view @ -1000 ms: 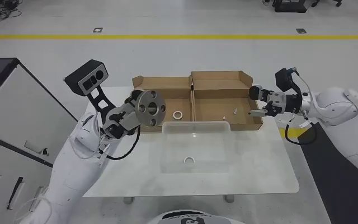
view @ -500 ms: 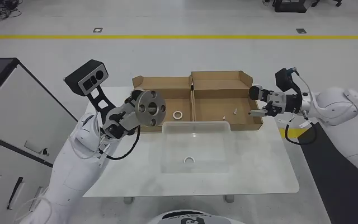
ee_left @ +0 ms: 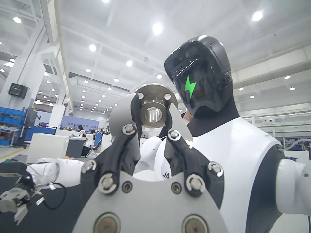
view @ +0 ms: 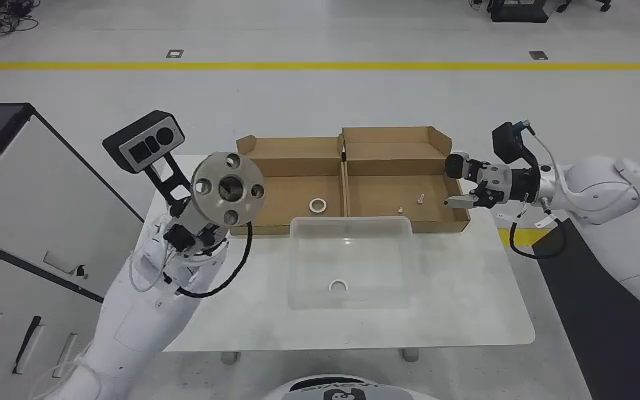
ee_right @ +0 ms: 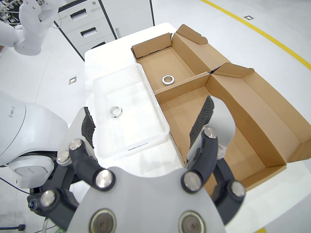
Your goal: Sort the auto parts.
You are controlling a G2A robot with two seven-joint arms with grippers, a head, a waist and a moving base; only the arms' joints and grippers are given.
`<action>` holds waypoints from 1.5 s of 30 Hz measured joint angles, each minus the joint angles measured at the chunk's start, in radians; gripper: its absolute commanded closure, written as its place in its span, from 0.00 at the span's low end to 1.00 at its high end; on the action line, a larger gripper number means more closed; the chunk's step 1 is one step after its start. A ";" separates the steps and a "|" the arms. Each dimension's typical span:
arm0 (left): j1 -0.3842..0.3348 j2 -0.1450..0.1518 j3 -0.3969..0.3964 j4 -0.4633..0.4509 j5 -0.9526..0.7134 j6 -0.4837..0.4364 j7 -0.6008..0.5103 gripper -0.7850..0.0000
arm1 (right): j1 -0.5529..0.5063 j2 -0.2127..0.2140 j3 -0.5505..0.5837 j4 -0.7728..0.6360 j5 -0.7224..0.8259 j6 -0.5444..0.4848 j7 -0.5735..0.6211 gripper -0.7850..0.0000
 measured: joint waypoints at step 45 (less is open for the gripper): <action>0.064 -0.060 -0.100 0.023 -0.091 0.000 -0.248 1.00 | 0.000 0.000 0.000 0.000 0.000 0.000 0.000 0.00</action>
